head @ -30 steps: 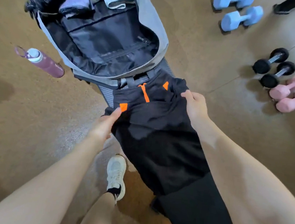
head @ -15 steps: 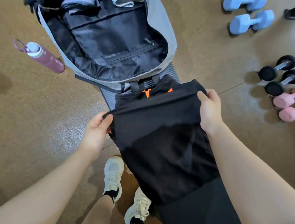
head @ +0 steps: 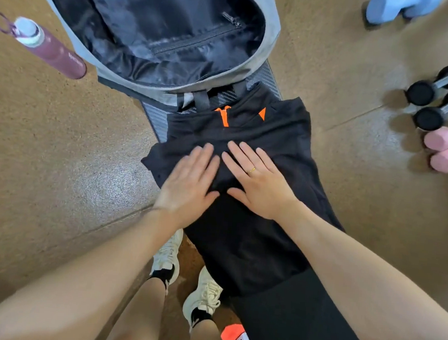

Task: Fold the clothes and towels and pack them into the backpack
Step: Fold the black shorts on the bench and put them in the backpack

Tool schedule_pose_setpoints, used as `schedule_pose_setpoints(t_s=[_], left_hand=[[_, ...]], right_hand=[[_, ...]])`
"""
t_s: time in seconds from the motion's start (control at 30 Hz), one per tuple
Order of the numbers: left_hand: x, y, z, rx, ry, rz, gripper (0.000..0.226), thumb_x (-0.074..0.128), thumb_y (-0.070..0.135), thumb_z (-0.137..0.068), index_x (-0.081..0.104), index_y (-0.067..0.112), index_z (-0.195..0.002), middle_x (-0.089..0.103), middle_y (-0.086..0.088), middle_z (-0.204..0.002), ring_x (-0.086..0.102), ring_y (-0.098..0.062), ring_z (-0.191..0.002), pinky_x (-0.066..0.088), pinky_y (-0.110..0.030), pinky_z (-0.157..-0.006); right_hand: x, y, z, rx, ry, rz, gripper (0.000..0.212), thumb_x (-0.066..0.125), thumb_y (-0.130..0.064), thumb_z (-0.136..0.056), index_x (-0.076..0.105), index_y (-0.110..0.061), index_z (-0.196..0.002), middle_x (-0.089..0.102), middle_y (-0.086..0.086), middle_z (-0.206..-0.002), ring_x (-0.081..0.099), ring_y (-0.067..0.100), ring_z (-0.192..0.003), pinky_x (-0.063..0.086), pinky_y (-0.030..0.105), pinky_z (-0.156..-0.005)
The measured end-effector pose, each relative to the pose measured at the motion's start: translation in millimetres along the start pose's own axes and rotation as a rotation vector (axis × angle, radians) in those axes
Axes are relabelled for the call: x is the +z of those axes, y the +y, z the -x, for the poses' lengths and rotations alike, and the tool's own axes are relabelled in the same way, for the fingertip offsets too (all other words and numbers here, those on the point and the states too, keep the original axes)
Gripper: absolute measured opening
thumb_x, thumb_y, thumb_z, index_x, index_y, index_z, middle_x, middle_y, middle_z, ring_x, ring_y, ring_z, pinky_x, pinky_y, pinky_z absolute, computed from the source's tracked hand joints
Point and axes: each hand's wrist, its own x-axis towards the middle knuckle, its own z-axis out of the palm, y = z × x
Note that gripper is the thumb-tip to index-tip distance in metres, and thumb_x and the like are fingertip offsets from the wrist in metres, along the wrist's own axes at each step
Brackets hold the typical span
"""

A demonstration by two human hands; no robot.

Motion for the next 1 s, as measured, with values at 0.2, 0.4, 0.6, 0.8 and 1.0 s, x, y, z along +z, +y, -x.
schedule_pose_setpoints(t_s=[0.2, 0.4, 0.6, 0.8, 1.0], left_hand=[[1, -10, -14, -0.168, -0.049, 0.02, 0.096, 0.045, 0.064, -0.08, -0.005, 0.017, -0.147, -0.014, -0.011, -0.155, -0.009, -0.025, -0.144, -0.003, -0.038, -0.115], [-5, 13, 4, -0.218, -0.062, 0.066, 0.084, 0.046, 0.048, -0.089, -0.001, 0.009, -0.147, -0.01, -0.009, -0.156, -0.007, -0.025, -0.144, -0.004, -0.036, -0.116], [5, 79, 67, -0.519, 0.062, 0.373, 0.075, 0.063, 0.026, -0.086, 0.022, 0.002, -0.144, 0.016, -0.017, -0.153, 0.016, -0.031, -0.141, 0.018, -0.041, -0.114], [23, 152, 102, -1.305, 0.105, 0.961, 0.04, 0.065, 0.033, -0.083, 0.048, 0.015, -0.114, 0.053, -0.005, -0.113, 0.052, -0.027, -0.104, 0.035, -0.035, -0.09], [60, 175, 113, -1.385, 0.189, 1.294, 0.037, 0.072, 0.033, -0.076, 0.049, 0.015, -0.099, 0.06, -0.001, -0.096, 0.056, -0.024, -0.092, 0.045, -0.035, -0.09]], right_hand=[[3, 51, -24, 0.469, -0.013, -0.037, 0.067, 0.024, -0.052, -0.091, 0.02, -0.018, -0.149, 0.018, 0.009, -0.156, 0.02, 0.029, -0.143, 0.018, 0.049, -0.113], [-18, 34, 15, 0.571, 0.079, -0.451, 0.063, 0.021, -0.048, -0.093, 0.016, -0.02, -0.149, 0.007, 0.003, -0.159, 0.006, 0.02, -0.146, 0.003, 0.035, -0.116], [-9, 17, 134, 0.9, 0.011, -0.472, 0.053, 0.037, -0.024, -0.1, 0.022, -0.006, -0.147, 0.018, 0.012, -0.156, 0.016, 0.026, -0.144, 0.012, 0.036, -0.116], [5, 15, 185, 1.25, 0.034, -0.907, 0.042, 0.039, -0.022, -0.098, 0.038, -0.007, -0.138, 0.041, 0.013, -0.142, 0.039, 0.032, -0.13, 0.032, 0.044, -0.11], [22, 17, 182, 1.389, 0.144, -0.823, 0.034, 0.052, -0.029, -0.092, 0.056, -0.003, -0.113, 0.047, 0.018, -0.124, 0.05, 0.038, -0.109, 0.04, 0.05, -0.099]])
